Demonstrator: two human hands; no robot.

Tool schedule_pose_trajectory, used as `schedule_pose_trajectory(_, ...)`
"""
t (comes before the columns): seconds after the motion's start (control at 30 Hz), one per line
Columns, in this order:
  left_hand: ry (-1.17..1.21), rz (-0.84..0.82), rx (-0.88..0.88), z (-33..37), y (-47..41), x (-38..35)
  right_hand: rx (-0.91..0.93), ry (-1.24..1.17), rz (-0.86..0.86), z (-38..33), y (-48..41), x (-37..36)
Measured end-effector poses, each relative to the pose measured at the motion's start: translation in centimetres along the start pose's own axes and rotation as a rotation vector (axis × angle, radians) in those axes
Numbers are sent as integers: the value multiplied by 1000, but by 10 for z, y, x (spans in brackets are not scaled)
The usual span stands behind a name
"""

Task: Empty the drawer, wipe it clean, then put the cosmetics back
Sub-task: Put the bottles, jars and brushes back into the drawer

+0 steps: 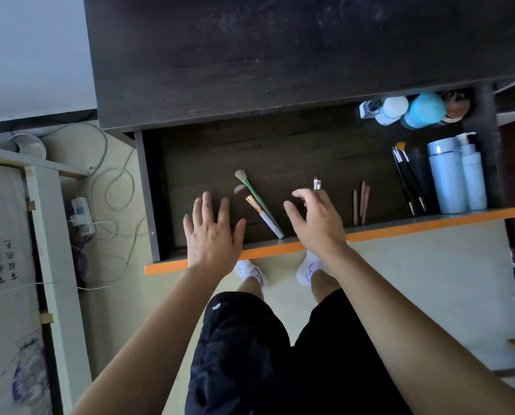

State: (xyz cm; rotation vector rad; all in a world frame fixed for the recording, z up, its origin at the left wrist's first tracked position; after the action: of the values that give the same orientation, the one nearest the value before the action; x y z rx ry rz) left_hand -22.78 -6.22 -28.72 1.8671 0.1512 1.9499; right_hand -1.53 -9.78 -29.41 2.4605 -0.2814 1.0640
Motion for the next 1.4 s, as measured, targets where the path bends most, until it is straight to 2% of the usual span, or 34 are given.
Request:
schedule_pose_trajectory(0.1,9,36,-67,34,2,3,131,70,146,29,9,32)
schedule_pose_trajectory(0.27,-3,59,-108,95,21,0,94,231,207,97,25,69)
schedule_pose_trajectory(0.37,-21,14,-101,127,41,-16,153,307,188,126,38,86)
schedule_pose_trajectory(0.53,-88,-1,-73,166,77,-44,290,406,46,150,60,95)
schedule_pose_trajectory(0.67,-82,16,2,179,93,-50,306,431,-20,167,70,99)
schedule_pose_trajectory(0.87,-48,43,27,182,94,-56,269,353,23,181,79,98)
schedule_pose_trajectory(1.13,3,90,92,186,54,-47,262,338,64,168,44,100)
schedule_pose_trajectory(1.4,-5,150,10,177,19,-26,290,343,89,145,-4,108)
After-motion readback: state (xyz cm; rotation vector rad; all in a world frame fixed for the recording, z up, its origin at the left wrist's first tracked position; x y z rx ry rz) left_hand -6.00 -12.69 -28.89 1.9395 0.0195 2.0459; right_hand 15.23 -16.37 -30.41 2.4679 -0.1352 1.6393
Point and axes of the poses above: each hand's wrist, its own y-axis away from the middle knuckle, its own x-axis out of the back of the hand, z = x × y, the point moved 4 cm from there along -y, towards the middle knuckle, and after that the axes turned 6 degrees about -y, right-handed, at the moved point
